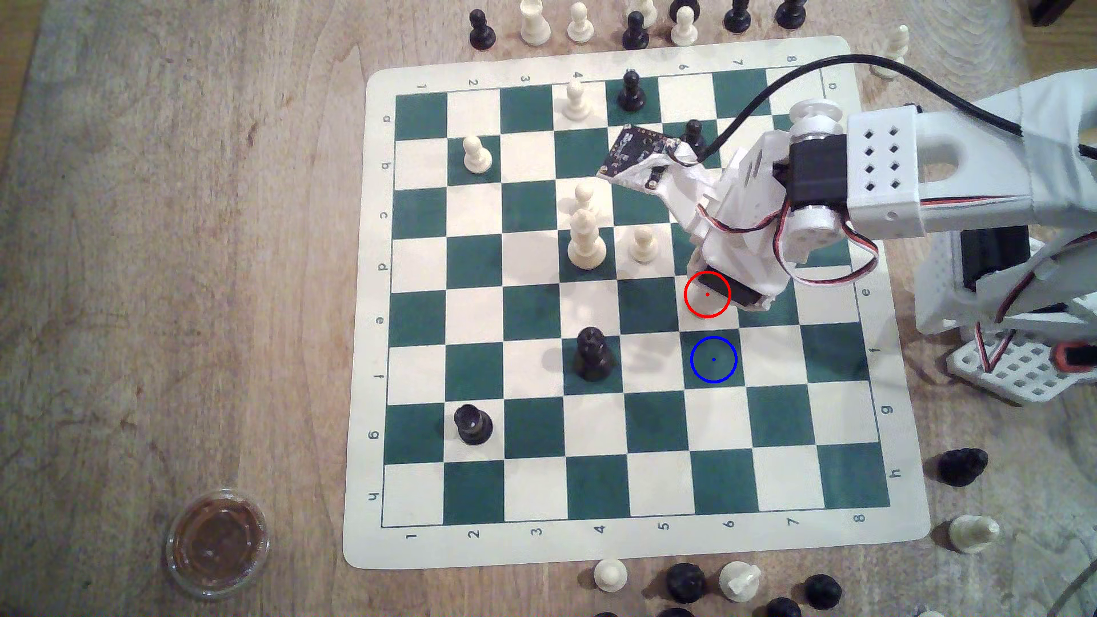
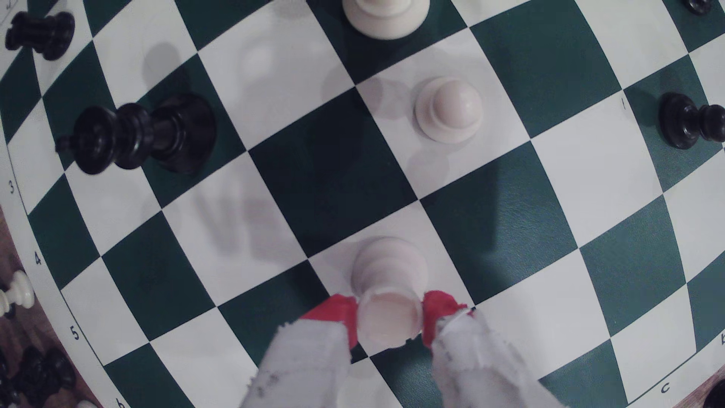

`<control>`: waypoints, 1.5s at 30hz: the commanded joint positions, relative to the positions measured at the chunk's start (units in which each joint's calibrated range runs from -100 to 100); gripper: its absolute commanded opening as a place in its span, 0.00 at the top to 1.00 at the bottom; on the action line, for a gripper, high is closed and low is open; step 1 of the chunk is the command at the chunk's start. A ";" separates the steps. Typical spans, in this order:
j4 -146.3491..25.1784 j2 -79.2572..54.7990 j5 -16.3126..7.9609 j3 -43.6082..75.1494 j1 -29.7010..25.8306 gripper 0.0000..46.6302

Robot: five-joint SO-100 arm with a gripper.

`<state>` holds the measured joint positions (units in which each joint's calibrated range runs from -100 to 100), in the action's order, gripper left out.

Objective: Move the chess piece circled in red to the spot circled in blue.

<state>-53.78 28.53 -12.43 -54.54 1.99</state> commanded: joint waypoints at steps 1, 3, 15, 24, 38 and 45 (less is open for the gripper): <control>-0.27 2.54 0.05 2.68 0.63 0.89; -2.64 4.92 0.24 4.04 1.33 0.89; -7.80 9.50 -0.68 6.58 -5.94 0.91; -5.92 3.90 -2.00 7.67 -10.95 0.91; -1.58 0.67 -2.44 6.76 -10.56 0.91; -2.15 0.16 -2.15 5.95 -10.24 0.91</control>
<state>-55.86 28.53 -14.87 -52.55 -8.26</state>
